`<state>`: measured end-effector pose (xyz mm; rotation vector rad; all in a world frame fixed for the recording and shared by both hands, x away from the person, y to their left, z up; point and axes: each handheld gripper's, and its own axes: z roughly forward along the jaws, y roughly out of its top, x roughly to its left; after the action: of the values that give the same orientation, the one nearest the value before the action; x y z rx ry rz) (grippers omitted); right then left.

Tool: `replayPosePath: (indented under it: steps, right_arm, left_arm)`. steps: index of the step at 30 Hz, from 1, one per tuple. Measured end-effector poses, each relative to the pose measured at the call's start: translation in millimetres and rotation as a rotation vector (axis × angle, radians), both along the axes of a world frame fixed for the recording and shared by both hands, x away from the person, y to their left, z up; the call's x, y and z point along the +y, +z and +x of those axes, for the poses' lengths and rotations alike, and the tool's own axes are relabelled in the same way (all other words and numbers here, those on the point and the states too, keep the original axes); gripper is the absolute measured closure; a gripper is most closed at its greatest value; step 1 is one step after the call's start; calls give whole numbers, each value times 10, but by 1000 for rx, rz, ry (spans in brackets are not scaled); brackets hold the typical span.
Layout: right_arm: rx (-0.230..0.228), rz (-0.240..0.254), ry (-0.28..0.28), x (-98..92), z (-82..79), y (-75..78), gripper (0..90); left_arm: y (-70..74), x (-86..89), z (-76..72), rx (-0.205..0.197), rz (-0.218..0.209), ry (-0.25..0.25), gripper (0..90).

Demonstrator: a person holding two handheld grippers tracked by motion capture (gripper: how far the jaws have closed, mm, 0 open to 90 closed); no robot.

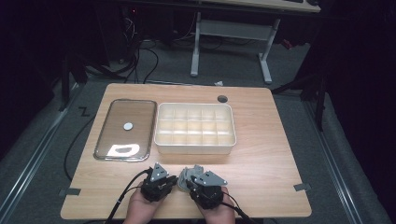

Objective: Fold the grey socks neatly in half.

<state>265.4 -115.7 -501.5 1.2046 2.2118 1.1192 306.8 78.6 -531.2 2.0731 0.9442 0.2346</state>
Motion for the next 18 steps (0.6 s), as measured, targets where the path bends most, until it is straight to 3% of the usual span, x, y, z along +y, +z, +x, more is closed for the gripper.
replayPosePath:
  steps: [4, 9, 12, 15, 18]
  right_arm:
    - [-23, 15, -20, -23, -5, 32, 738]
    - [37, 11, -21, -20, 60, -47, 687]
    - [40, 16, -24, -20, 51, -66, 696]
    - [3, 33, -23, -37, 1, -12, 697]
    - [-4, 15, -40, -71, 30, -5, 687]
  left_arm:
    - [-12, -19, -4, 6, 0, -8, 835]
    - [-10, 1, 0, 3, 7, -9, 831]
    - [-12, 17, 7, -1, 11, -2, 833]
    - [-13, 15, 1, -2, 10, -9, 834]
    - [-15, -13, -9, -8, 11, -18, 832]
